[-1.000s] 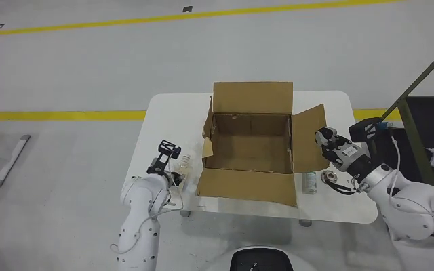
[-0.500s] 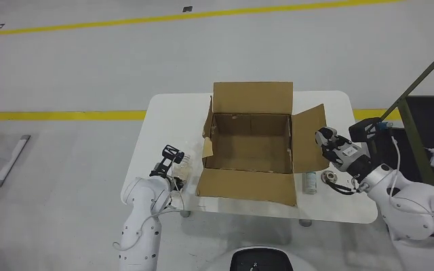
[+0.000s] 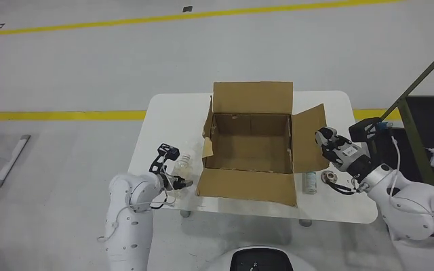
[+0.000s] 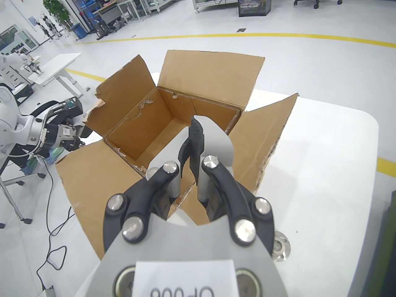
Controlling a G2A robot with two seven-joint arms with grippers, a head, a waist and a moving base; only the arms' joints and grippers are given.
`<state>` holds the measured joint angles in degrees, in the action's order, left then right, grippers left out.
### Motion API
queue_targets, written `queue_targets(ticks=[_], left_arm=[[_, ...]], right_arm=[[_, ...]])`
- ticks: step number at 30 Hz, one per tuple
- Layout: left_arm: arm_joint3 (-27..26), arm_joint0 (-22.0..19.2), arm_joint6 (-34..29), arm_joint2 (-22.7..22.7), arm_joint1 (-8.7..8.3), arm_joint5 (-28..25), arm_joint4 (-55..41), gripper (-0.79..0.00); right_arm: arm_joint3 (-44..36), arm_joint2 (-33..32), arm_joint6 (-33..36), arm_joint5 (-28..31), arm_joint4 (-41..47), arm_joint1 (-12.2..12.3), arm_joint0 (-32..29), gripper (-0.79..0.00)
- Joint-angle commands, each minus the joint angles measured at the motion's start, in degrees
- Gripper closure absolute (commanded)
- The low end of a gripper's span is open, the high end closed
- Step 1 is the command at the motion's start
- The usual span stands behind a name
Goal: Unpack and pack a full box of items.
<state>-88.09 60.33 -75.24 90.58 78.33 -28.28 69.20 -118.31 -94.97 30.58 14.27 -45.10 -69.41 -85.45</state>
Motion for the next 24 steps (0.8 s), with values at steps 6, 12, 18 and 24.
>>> queue_targets(ticks=[6, 12, 18, 24], left_arm=[[9.5, -4.8, 2.3, -1.8, -0.77, 0.4, 3.0, -0.785], [15.9, -8.1, 4.4, -3.6, -1.18, 0.8, 4.2, -0.785], [20.5, -10.6, 4.8, -5.4, -1.50, 0.9, 4.6, -0.785], [23.5, -12.2, 5.0, -7.5, -1.64, 1.4, 4.4, -0.782]], right_arm=[[0.0, 0.0, 0.0, 0.0, 0.0, 0.0, 0.0, 0.000], [0.0, 0.0, 0.0, 0.0, 0.0, 0.0, 0.0, 0.000], [0.0, 0.0, 0.0, 0.0, 0.0, 0.0, 0.0, 0.000], [0.0, 0.0, 0.0, 0.0, 0.0, 0.0, 0.0, 0.000]])
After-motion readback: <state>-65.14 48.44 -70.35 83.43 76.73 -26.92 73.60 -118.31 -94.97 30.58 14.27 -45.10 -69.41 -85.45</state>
